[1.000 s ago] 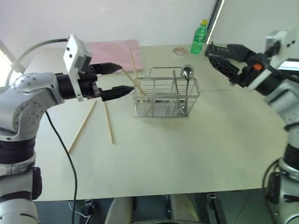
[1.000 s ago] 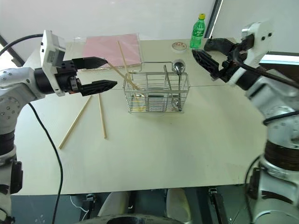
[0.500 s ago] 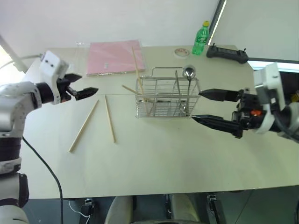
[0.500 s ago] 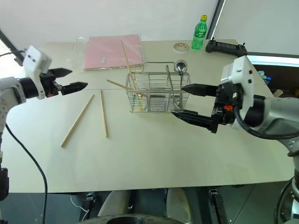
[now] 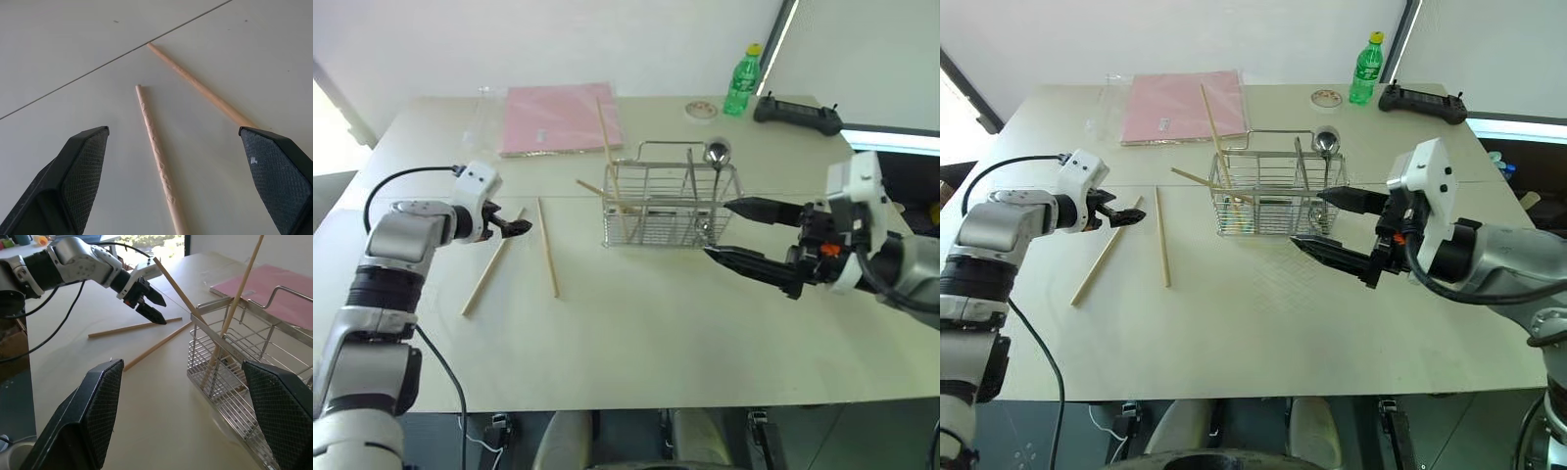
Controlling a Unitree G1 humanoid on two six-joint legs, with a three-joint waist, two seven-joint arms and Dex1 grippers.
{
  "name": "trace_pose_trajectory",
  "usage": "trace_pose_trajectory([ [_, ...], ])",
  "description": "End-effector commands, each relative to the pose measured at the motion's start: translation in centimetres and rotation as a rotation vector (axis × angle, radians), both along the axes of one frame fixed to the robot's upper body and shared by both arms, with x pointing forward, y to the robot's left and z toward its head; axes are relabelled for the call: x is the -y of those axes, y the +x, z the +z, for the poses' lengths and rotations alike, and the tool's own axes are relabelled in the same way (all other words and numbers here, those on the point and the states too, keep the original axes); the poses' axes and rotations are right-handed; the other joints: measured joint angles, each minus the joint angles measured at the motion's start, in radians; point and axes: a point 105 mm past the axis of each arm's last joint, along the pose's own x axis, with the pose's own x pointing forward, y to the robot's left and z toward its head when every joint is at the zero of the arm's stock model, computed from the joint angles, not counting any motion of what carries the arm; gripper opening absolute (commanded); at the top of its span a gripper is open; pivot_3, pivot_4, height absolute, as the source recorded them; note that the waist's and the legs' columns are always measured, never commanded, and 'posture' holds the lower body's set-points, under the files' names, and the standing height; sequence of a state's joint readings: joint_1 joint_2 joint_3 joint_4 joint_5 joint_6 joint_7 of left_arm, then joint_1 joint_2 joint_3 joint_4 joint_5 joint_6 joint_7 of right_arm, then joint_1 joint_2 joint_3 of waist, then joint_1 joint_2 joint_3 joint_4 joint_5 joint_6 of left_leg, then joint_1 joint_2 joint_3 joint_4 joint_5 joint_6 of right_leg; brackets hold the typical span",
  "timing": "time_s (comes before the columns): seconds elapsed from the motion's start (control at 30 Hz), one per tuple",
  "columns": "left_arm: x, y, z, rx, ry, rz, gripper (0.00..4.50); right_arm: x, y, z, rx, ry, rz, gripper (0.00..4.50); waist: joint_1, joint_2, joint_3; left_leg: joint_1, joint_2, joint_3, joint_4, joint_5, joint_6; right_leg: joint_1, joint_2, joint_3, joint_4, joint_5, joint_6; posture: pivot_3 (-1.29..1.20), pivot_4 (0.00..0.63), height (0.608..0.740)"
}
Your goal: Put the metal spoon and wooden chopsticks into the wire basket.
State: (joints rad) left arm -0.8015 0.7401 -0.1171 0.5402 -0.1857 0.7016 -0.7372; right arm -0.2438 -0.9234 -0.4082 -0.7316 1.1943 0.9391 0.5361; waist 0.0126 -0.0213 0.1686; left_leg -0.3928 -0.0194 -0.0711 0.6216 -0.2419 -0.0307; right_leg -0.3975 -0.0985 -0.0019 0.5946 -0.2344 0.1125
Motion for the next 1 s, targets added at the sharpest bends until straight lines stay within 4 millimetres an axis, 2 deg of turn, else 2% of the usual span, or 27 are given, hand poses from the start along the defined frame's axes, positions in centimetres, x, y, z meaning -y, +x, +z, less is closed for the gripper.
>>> trace_pose_trajectory([
  [0.03,-0.6,1.0,0.8,0.031,0.028,0.012,4.50,-0.2,-0.8,0.9,0.061,0.025,-0.014,3.94,0.000,0.000,0.000,0.000,0.000,0.000,0.000,0.000,0.000,0.000,0.000,0.000,0.000,0.000,0.000,0.00,0.150,0.721],
  [0.47,0.8,1.6,-3.0,-0.090,0.010,-0.027,4.50,-0.1,-1.6,0.4,0.033,0.025,-0.052,3.94,0.004,0.000,-0.001,0.001,0.000,-0.001,0.002,0.000,0.000,0.003,-0.002,-0.001,0.000,0.000,0.000,0.00,0.150,0.721],
  [0.57,0.6,1.6,-3.1,-0.099,-0.003,-0.016,3.61,-0.1,-2.1,-0.1,-0.002,0.000,-0.023,3.99,0.004,0.000,-0.002,0.002,0.000,-0.001,0.003,0.000,0.000,0.005,-0.004,-0.002,0.000,0.000,0.000,0.00,0.150,0.721],
  [0.8,0.4,1.7,-2.5,-0.079,-0.017,-0.003,0.06,0.0,-2.0,-0.1,-0.006,0.001,-0.018,3.99,0.001,0.000,-0.002,0.002,0.000,-0.004,0.004,0.000,0.000,0.005,-0.005,-0.001,0.000,0.000,0.000,0.00,0.150,0.721],
  [0.97,0.2,1.8,-2.3,-0.073,-0.028,0.015,0.02,0.0,-2.0,-0.2,-0.008,0.002,-0.017,3.99,0.001,0.000,-0.002,0.001,0.000,-0.004,0.004,0.000,0.000,0.004,-0.005,-0.002,0.000,0.000,0.001,0.00,0.150,0.721],
  [1.0,0.5,1.9,-1.6,-0.078,-0.104,0.032,0.02,0.0,-1.9,-0.2,-0.008,0.004,-0.017,3.99,0.001,0.000,-0.002,0.001,0.000,-0.004,0.004,0.000,0.000,0.004,-0.005,-0.002,0.000,0.000,0.001,0.00,0.150,0.721],
])
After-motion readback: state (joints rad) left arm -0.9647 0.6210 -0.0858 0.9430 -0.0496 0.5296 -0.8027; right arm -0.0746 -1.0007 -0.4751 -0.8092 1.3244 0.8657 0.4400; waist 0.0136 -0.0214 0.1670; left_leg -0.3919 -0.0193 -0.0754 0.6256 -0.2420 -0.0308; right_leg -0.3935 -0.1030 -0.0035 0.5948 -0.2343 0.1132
